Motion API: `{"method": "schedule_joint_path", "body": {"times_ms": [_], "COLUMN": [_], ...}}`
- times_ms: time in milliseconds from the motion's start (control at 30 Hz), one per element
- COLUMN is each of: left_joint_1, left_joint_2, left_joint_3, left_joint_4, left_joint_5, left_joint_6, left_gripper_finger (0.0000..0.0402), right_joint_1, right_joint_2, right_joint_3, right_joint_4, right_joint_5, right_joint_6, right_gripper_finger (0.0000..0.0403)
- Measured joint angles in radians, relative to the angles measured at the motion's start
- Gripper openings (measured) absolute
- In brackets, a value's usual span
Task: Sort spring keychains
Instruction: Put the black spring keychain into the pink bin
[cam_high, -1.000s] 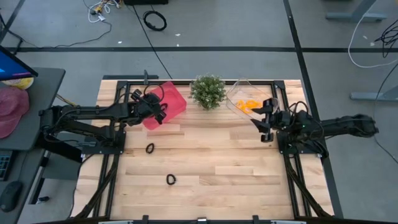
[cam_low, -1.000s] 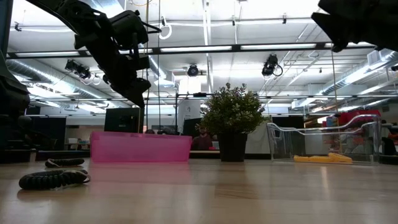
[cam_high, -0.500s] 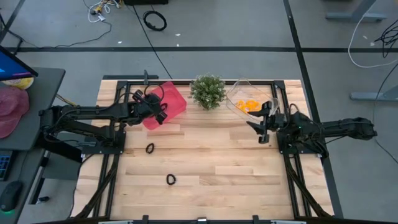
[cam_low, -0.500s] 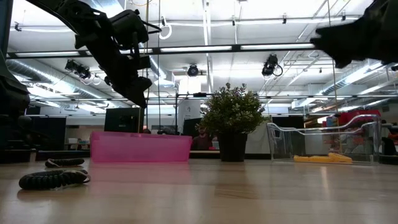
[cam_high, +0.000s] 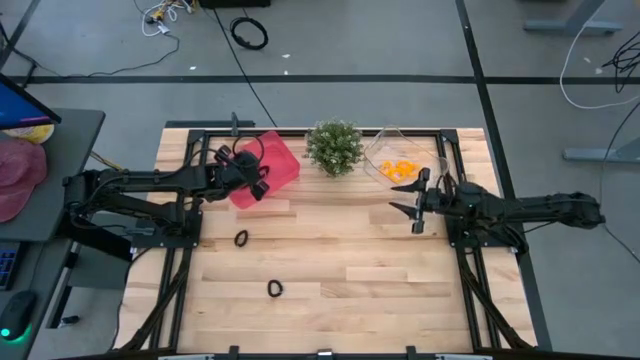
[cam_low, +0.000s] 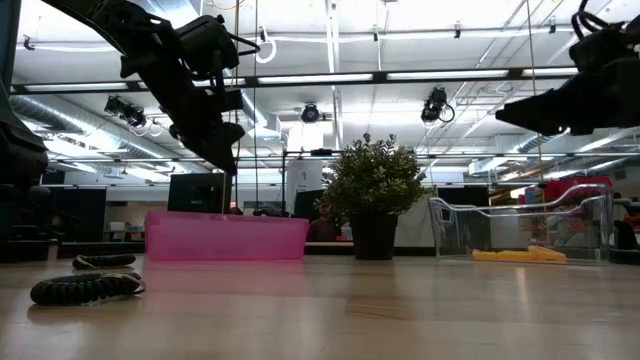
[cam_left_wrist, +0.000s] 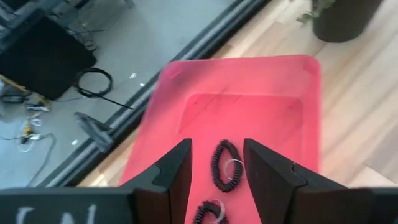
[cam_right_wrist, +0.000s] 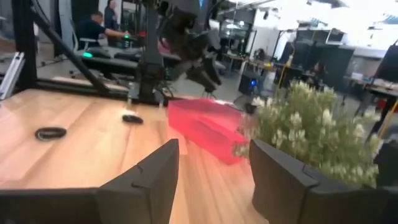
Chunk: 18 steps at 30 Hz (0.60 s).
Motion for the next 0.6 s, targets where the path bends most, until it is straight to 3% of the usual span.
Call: {"method": "schedule_joint_path", "body": {"times_ms": [233, 400, 600], "left_joint_1": [0.0, 0.0, 0.0], "left_joint_2": [0.0, 0.0, 0.0], "left_joint_3": [0.0, 0.0, 0.0], "left_joint_4": [0.0, 0.03, 0.113], "left_joint_5": [0.06, 0.108, 0.298], "left_joint_6": [0.003, 0.005, 0.014], "left_gripper_finger": [0.0149, 0.0149, 0.0149], "right_joint_1": [-0.033, -0.037, -0.037], "right_joint_2": [-0.153, -0.235, -0.214], "right_joint_3": [0.0, 0.0, 0.0], "right_joint_4": [-0.294, -0.389, -0.387], "right_joint_5": [-0.004, -0.004, -0.004], "right_joint_6": [0.036, 0.034, 0.024], "right_gripper_finger": [0.0199, 0.0199, 0.0199]}}
